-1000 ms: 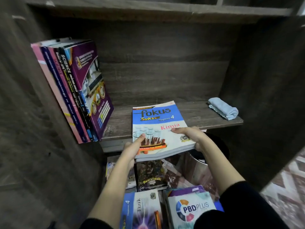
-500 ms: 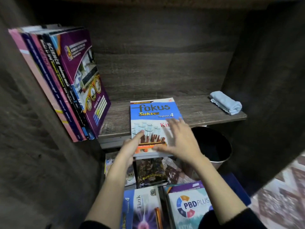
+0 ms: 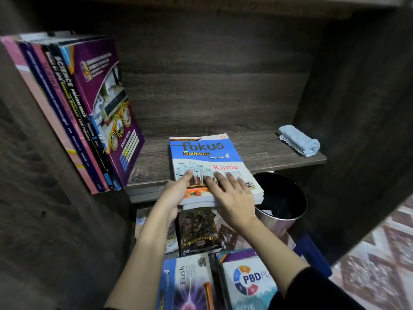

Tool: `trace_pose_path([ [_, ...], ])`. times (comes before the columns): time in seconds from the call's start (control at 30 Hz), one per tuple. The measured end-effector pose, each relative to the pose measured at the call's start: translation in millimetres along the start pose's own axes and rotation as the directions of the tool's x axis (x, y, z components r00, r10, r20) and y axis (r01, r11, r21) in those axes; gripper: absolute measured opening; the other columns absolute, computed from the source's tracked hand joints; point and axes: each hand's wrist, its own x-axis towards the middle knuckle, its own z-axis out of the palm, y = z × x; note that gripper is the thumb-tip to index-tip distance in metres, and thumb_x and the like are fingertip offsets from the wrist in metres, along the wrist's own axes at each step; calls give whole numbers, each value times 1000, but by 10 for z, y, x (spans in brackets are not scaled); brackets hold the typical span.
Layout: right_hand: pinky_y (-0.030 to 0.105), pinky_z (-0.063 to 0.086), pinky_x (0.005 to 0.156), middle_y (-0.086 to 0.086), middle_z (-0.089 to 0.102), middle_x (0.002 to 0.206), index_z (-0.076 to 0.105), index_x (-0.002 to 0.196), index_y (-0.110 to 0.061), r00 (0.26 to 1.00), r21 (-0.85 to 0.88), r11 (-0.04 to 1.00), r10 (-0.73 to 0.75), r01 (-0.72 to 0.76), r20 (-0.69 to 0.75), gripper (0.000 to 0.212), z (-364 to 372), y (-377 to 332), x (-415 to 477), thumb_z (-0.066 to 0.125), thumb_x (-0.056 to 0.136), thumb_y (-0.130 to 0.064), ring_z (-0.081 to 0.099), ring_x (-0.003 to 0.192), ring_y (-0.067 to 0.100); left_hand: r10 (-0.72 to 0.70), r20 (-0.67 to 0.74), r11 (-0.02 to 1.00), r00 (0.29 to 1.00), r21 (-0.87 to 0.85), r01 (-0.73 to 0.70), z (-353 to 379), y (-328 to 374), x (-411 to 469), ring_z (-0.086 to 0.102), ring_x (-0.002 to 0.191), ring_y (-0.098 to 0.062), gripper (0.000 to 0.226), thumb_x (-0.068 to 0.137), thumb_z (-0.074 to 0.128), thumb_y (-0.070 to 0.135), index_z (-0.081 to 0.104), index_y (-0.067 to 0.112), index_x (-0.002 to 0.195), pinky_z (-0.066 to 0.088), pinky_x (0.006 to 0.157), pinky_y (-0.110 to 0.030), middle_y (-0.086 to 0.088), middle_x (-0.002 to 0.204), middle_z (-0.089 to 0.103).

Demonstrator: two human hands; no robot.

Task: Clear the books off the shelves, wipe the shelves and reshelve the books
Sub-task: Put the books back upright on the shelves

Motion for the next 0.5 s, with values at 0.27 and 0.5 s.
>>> trace_pose_path([
  [0.27, 25, 53, 53, 4, 72, 105, 49, 116, -24, 961, 183, 983, 59, -9, -270, 53, -193, 162, 228, 44, 64, -15, 71, 82, 23, 140, 91, 987, 986, -96, -132, 90, 346, -193, 68, 69, -14, 57, 92, 28, 63, 61, 21, 111, 53, 53, -25, -4, 93, 71],
  [0.5, 21, 43, 70, -8, 69, 95, 63, 115, -21, 671, 669, 657, 673, -348, -311, 47, -489, 112, 436, 79, 72, -15, 57, 85, 5, 25, 46, 987, 999, -159, -17, 274, 298, -134, 54, 115, -28, 57, 99, 22, 51, 41, 15, 140, 35, 100, -41, -10, 136, 52],
])
